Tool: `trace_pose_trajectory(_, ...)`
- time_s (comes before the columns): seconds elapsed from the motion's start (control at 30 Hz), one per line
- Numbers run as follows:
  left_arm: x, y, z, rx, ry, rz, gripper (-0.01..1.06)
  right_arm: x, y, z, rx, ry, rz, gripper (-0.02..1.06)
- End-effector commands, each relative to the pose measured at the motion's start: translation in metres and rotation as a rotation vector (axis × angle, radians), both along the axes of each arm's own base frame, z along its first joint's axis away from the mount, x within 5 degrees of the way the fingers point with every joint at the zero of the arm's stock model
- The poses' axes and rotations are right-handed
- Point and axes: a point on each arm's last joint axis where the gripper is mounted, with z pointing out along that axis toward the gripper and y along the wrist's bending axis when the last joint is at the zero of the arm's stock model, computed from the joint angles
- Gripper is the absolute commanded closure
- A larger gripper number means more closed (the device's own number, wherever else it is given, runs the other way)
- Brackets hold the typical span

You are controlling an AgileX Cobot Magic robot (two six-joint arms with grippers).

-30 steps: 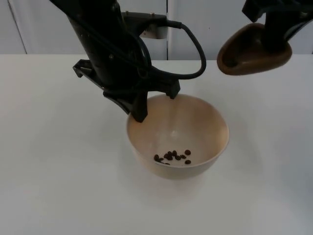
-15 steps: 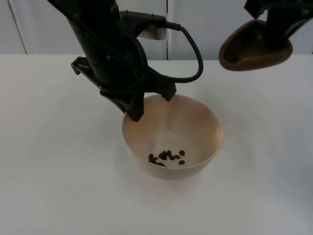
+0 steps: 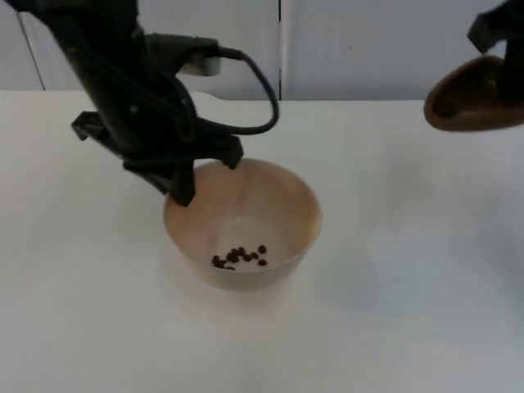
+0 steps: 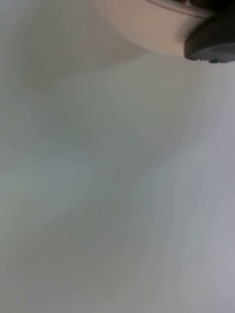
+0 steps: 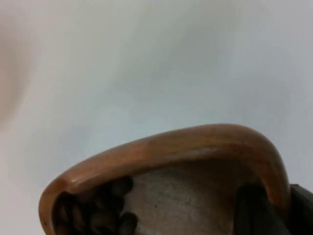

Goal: Pick up the bowl with the left hand and pour the coffee beans from the cup into the bowl with the right hand.

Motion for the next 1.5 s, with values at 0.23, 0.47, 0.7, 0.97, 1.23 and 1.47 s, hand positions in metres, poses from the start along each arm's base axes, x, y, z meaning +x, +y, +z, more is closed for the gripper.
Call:
trace_pose_trajectory(0.23,0.002,0.017,-0.020,-0.020,-0.027,0.074,1.05,0.001,-0.017,-0.040,0.052,-0.009,-0.080,1.04)
trace_pose_trajectory(0.47,0.003,0.017,-0.036,-0.013,0.008,0.082,1.05,0.001,-0.017,-0.065,0.078,-0.035,-0.121,1.04)
trace_pose_trajectory(0.7,0.004,0.016,-0.050,-0.009,0.032,0.090,1.05,0.001,-0.017,-0.082,0.090,-0.037,-0.145,1.04)
trace_pose_trajectory(0.97,0.004,0.016,-0.053,-0.007,0.035,0.090,1.05,0.006,-0.015,-0.107,0.080,0.010,-0.163,1.04)
trace_pose_trajectory(1.23,0.005,0.016,-0.053,-0.005,0.030,0.075,1.05,0.010,-0.014,-0.132,0.075,0.046,-0.186,1.04)
trace_pose_trajectory(1.47,0.005,0.016,-0.053,-0.005,0.030,0.075,1.05,0.011,-0.014,-0.152,0.061,0.094,-0.200,1.04)
